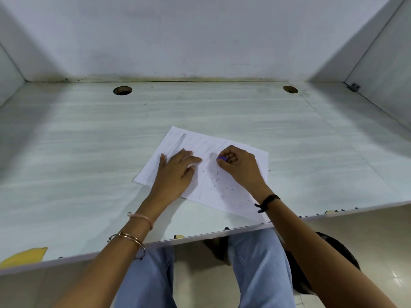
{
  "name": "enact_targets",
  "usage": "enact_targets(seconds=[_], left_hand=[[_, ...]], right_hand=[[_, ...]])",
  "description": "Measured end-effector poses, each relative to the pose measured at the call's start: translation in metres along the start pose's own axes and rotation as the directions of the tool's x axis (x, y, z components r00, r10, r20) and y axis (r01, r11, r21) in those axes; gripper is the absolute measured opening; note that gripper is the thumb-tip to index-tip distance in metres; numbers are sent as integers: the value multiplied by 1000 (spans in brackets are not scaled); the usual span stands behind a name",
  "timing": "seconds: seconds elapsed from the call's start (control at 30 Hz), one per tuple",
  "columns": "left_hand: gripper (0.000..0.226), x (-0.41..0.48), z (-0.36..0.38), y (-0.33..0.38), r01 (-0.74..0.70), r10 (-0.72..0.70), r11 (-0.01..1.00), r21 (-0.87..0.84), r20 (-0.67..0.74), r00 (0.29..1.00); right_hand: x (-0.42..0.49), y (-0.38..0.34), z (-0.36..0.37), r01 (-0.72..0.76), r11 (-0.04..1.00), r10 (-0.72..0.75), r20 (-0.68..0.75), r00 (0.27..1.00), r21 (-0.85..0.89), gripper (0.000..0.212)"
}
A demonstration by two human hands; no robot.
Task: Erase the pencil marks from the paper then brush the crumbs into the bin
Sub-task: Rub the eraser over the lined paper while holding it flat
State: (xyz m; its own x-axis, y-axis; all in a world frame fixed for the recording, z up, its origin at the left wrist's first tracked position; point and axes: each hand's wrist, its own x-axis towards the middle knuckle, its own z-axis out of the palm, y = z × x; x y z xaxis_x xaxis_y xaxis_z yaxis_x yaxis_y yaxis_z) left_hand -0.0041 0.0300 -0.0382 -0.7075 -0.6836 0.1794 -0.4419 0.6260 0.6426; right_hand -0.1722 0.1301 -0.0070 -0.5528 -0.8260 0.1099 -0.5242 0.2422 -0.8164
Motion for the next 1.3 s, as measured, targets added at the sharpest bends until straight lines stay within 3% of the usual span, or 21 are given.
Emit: enact_targets(seconds=[0.1, 0.2, 0.27, 0.43, 0.5, 0.6, 0.73, 0.9, 1.03, 1.2, 1.3], left_hand=[[39, -4, 1, -3, -21, 9, 990, 140, 85, 996], [69, -5, 5, -1, -26, -28, 947, 321, 163, 986], [80, -6, 8, 0, -38, -32, 916, 399, 167, 985], [69, -5, 10, -2, -54, -35, 874, 483, 173, 984], [53, -5, 10, -1, -57, -31, 872, 485, 170, 985], [50, -6, 9, 1, -56, -29, 879, 473, 171, 985], [50, -5, 9, 1, -51, -34, 879, 475, 168, 985], [51, -6, 10, 0, -73, -9, 869, 490, 163, 987], [51, -6, 9, 0, -89, -11, 846, 526, 184, 983], [50, -6, 9, 1, -68, -19, 873, 484, 173, 985], [51, -6, 9, 1, -66, -20, 869, 490, 168, 986]], right_hand=[[-7, -12, -1, -8, 1000, 10, 90, 996, -18, 6], [-32, -26, 3, 39, 999, -32, 330, 943, -15, 9], [-41, -29, 5, 102, 995, -94, 416, 905, 3, 8], [-36, -30, 10, 219, 972, -177, 347, 921, -86, 7], [-45, -31, 12, 294, 948, -225, 395, 890, -121, 7], [-48, -34, 9, 345, 932, -256, 468, 846, -114, 8], [-25, -33, 5, 307, 931, -230, 338, 913, -196, 4], [-44, -40, 6, 344, 928, -227, 522, 822, -139, 5], [-31, -38, 6, 334, 923, -239, 395, 887, -191, 5], [-46, -42, 8, 346, 923, -223, 497, 838, -169, 4], [-31, -38, 6, 325, 922, -223, 401, 889, -209, 5]])
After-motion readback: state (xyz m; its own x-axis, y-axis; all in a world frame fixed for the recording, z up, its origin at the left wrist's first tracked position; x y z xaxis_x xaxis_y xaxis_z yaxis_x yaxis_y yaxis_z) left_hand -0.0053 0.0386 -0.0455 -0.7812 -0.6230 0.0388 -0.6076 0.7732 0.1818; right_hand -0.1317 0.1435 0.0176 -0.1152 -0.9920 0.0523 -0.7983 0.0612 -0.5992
